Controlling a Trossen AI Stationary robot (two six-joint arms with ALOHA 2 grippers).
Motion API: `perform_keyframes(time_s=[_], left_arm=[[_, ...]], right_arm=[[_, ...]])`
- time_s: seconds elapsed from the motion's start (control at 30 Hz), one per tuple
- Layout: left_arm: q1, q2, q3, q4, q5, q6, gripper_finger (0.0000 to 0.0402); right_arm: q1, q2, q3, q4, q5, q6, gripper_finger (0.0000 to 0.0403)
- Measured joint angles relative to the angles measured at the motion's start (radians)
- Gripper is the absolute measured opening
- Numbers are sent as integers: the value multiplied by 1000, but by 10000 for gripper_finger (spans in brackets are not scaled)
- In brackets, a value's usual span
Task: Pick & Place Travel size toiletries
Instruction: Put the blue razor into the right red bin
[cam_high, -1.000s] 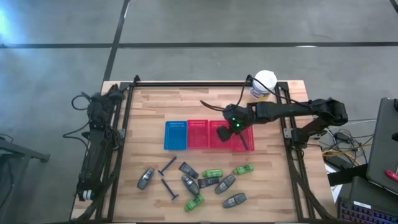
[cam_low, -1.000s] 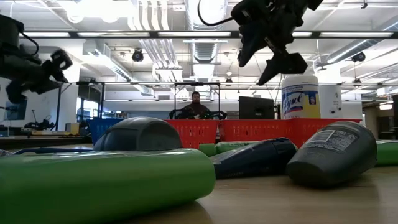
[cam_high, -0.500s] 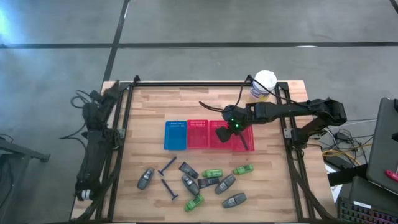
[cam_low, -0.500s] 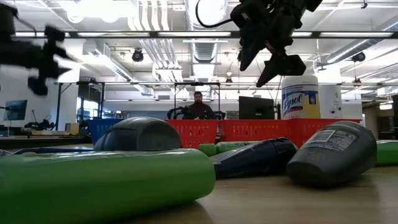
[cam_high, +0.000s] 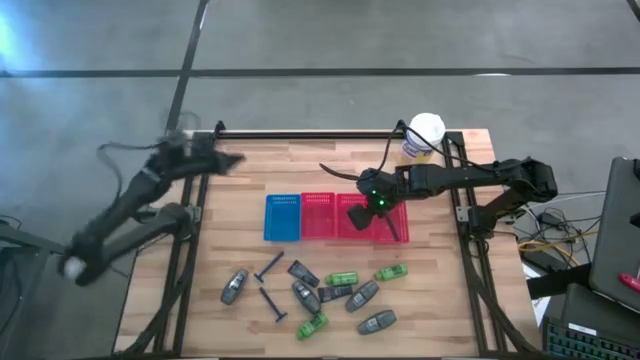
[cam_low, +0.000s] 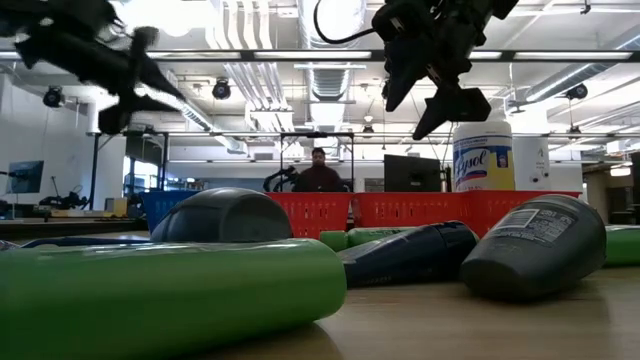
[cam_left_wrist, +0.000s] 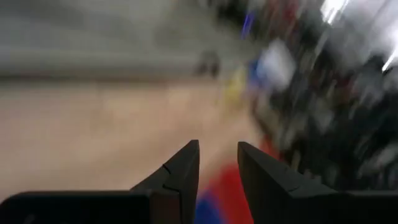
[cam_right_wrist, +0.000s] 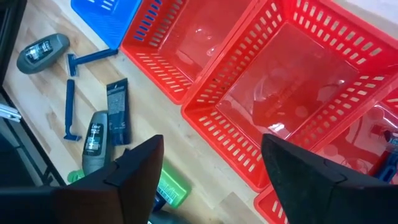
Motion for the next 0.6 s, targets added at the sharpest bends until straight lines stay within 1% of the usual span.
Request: perform_keyframes(time_s=[0.07, 0.13, 0.23, 0.33, 0.4, 0.47, 0.53, 0.6], left_arm=[[-197, 24, -3, -39, -118, -9, 115], [-410, 43, 3, -37, -241, -32, 115], [-728, 79, 5, -41, -455, -68, 115], [-1003, 114, 2, -49, -659, -99, 115], [-1159, 130, 3, -33, -770, -102, 115], [-1298, 146, 2, -16, -822, -154, 115], [-1402, 159, 2, 49, -902, -169, 115], [-1476, 172, 3, 100, -975, -167, 115]], right_arm=[[0, 0, 0, 0, 0, 0, 273], [0, 0, 0, 0, 0, 0, 276], [0, 0, 0, -1, 0, 1, 279], [0, 0, 0, -2, 0, 0, 282], [0, 0, 0, -2, 0, 0, 283], [0, 0, 0, -2, -2, -5, 283], [0, 0, 0, -3, -4, -14, 278], [0, 0, 0, -4, -7, -21, 273]])
